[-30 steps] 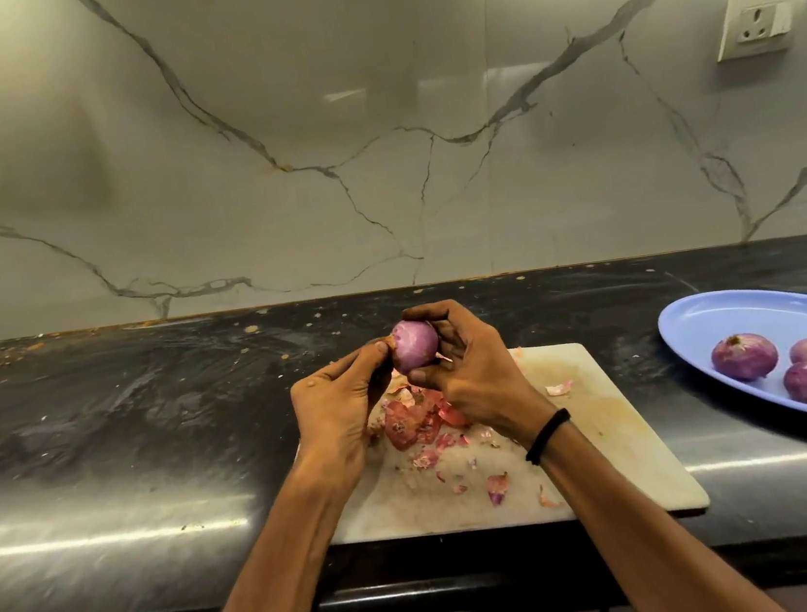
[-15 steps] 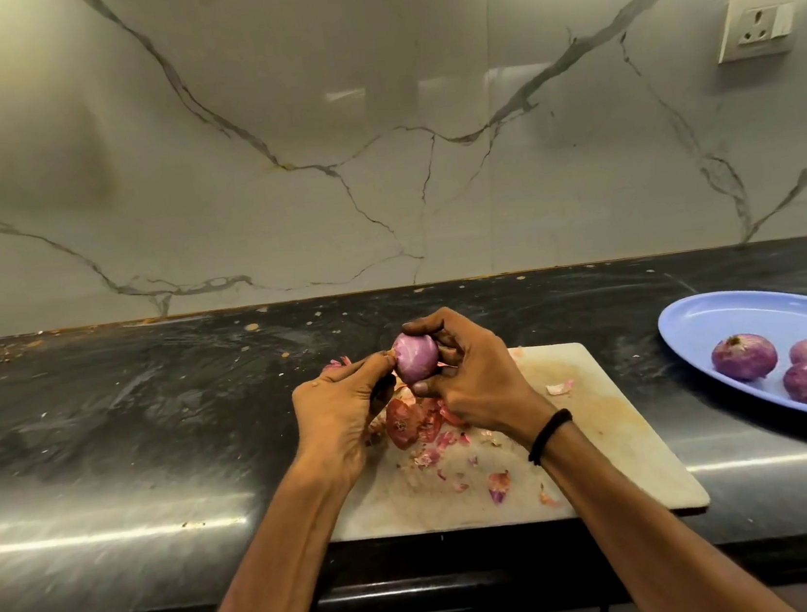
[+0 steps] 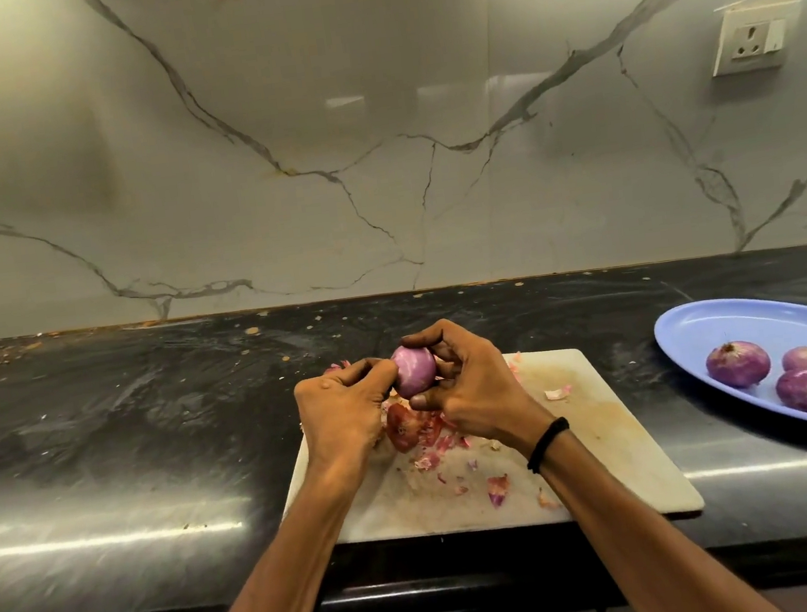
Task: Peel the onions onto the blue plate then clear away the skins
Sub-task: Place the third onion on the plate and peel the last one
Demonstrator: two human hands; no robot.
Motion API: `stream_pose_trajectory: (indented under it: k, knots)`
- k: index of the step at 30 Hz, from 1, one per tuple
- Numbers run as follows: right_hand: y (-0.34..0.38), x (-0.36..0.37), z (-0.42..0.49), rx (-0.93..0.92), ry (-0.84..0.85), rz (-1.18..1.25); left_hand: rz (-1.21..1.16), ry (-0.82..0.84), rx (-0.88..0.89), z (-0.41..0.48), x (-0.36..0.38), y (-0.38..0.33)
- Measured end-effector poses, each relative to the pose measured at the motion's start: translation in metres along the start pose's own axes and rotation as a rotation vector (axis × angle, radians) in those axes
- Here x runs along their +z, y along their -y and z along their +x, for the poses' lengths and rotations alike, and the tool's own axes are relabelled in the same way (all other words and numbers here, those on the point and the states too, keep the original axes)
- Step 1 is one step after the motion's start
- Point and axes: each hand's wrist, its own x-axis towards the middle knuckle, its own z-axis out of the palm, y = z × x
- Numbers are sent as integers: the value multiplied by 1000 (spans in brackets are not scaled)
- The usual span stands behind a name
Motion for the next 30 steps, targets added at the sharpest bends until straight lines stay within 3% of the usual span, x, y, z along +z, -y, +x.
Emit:
stream_pose_trajectory:
  k: [5, 12, 21, 24, 28, 30]
  knots:
    - [10, -9, -3, 96, 34, 130, 86, 56, 110, -2, -6, -5]
    - [16, -15, -6, 188, -6, 390, -215, 26, -63, 8, -1, -6]
    - [28, -50, -37, 311, -228, 491, 162, 1, 255, 0, 11, -9]
    - [35, -97, -62, 325, -396, 348, 271, 37, 356, -17, 31, -19]
    - [39, -181, -100, 375, -692, -201, 318, 119, 349, -37, 58, -29]
    - [39, -221, -117, 434, -820, -348, 333, 146, 353, -47, 71, -31]
